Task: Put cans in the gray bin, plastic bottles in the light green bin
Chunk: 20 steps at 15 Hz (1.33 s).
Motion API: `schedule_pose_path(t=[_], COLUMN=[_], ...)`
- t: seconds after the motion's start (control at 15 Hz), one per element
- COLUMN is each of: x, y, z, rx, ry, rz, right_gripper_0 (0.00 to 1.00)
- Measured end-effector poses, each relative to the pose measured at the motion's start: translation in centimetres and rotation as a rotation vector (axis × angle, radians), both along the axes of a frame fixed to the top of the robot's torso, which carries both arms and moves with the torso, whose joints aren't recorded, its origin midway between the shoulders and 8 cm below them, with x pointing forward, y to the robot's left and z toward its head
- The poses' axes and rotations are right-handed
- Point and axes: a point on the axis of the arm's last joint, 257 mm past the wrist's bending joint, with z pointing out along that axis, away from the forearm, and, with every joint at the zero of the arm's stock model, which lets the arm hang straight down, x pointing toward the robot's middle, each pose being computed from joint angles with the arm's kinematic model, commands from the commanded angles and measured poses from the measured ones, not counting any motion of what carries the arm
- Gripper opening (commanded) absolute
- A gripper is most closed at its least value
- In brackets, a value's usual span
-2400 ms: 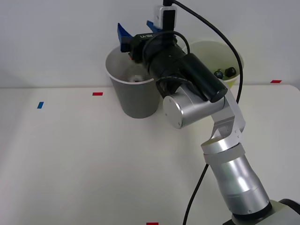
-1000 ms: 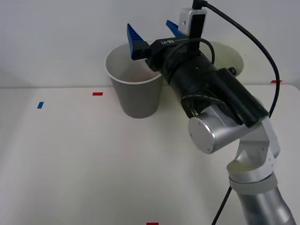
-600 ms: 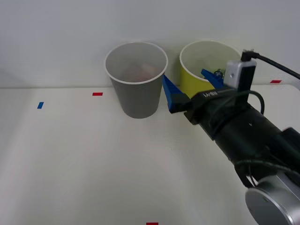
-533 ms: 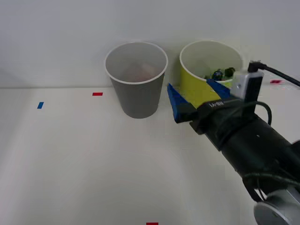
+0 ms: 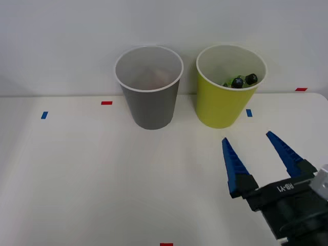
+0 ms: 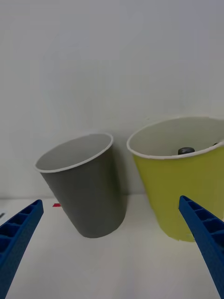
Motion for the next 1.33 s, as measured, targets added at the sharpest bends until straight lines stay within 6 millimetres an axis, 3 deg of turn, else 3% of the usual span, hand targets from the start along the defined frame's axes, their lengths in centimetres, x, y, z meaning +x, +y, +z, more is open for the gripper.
schedule_pose_path(t=[0.07,0.33,0.53,1.0,1.33], x=[-1.0,-6.0,-8.8,-10.5,-12.7], y=[-0.8,-4.1,-5.5,-6.0,-6.3], z=[-1.3,-9.9,-13.8,-17.2,-19.3], rx=[0.002,-0.054,-0.062,-0.022,-0.005], ry=[-0.018,0.040,0.047,0.084,0.114], rz=[-0.021,-0.116,-0.187,-0.251,-0.252], right_gripper_0=[1.00,1.00,1.00,1.00,1.00])
